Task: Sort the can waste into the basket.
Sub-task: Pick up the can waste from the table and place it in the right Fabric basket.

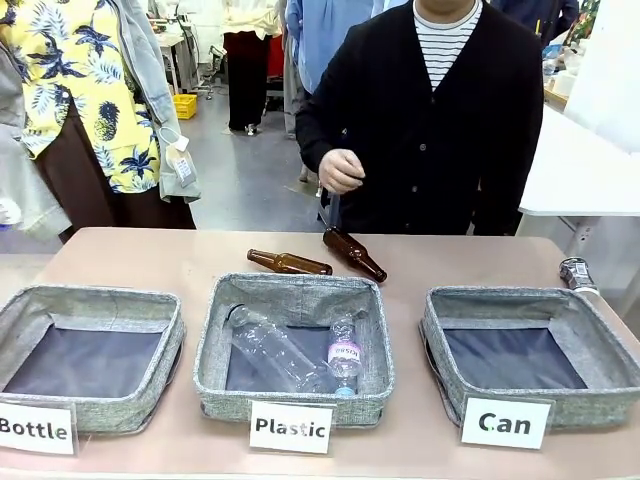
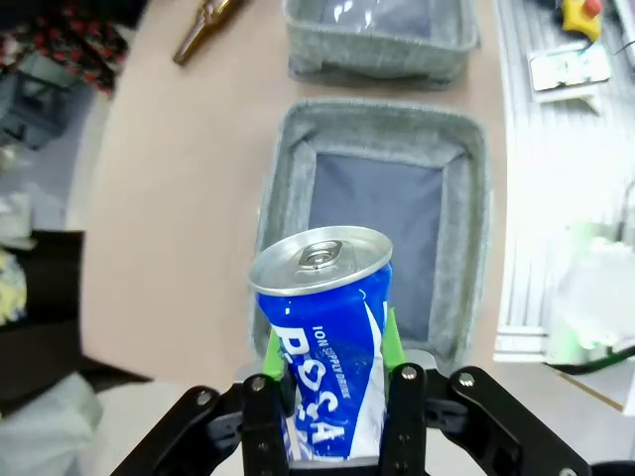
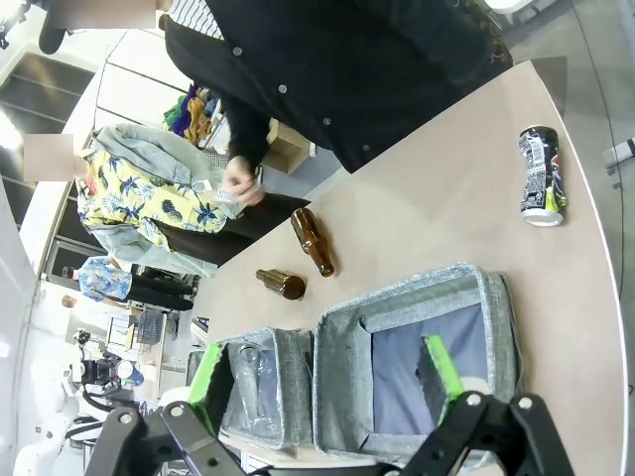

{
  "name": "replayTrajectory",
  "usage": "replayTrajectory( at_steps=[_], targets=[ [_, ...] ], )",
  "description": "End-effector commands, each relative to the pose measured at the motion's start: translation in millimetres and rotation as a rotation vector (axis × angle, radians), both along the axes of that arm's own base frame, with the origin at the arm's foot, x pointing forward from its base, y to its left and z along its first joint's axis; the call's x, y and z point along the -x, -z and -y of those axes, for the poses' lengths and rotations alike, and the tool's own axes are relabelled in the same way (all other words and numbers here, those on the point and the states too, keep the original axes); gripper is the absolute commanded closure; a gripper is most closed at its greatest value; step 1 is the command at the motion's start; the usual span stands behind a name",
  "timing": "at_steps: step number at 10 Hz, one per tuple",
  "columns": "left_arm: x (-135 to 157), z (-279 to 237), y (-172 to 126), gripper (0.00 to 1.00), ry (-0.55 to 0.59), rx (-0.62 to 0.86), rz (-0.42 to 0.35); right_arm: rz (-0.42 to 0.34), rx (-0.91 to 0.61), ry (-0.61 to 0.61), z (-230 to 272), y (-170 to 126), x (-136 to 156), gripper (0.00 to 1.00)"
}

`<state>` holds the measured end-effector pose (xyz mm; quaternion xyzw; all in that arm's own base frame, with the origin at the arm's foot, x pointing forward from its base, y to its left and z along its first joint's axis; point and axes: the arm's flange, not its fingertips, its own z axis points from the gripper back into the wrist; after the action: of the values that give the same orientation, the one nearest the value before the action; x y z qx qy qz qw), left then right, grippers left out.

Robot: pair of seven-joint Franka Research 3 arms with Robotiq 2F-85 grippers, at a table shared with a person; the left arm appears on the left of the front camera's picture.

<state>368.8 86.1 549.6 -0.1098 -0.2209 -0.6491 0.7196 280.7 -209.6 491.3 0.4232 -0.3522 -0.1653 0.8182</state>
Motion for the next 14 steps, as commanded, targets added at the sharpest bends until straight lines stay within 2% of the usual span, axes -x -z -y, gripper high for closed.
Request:
replayTrajectory(
  at_steps=[1,2,3,4,5,7,9,10,11,12,13,14],
  targets=[
    [-18.8,53.7,-16.2,0.6,0.0,-0.03,-0.007,0.035,0.002,-0.005,1.5,0.3,-1.8,0.0],
    [-23.2,103.4,-27.0,0.6,0.046,-0.057,0.017,0.035,0.002,-0.005,1.5,0.3,-1.8,0.0],
    [-25.8,173.7,-36.9,0.6,0.142,-0.062,0.035,0.035,0.002,-0.005,1.5,0.3,-1.8,0.0],
    [-28.3,242.6,-38.1,0.6,0.213,-0.088,0.051,0.0,0.0,0.0,-0.1,-0.2,0.0,0.0],
    [-28.6,310.6,-32.8,0.6,0.243,-0.106,0.02,-0.049,0.0,0.022,19.8,-21.8,18.8,0.0],
    [-7.5,434.1,-13.1,0.6,0.391,-0.16,-0.027,-0.035,0.111,0.044,55.5,-54.6,70.9,0.0],
    [23.4,534.2,-1.1,0.6,0.526,-0.092,-0.013,-0.081,0.187,0.083,93.2,-54.3,118.5,0.0],
    [38.1,574.4,3.7,0.6,0.603,-0.061,-0.009,-0.097,0.214,0.155,108.2,-42.2,132.9,0.0],
    [47.7,613.5,6.0,0.6,0.648,-0.045,0.015,-0.051,0.164,0.094,79.3,-56.8,106.6,0.0],
    [54.7,638.3,5.3,0.6,0.717,-0.022,-0.002,-0.051,0.164,0.094,79.3,-56.8,106.6,0.0],
    [61.4,653.7,3.3,0.6,0.725,0.046,0.014,-0.051,0.164,0.094,79.3,-56.8,106.6,0.0],
    [66.4,659.6,3.5,0.6,0.735,0.107,0.065,-0.051,0.164,0.094,79.3,-56.8,106.6,0.0]
  ],
)
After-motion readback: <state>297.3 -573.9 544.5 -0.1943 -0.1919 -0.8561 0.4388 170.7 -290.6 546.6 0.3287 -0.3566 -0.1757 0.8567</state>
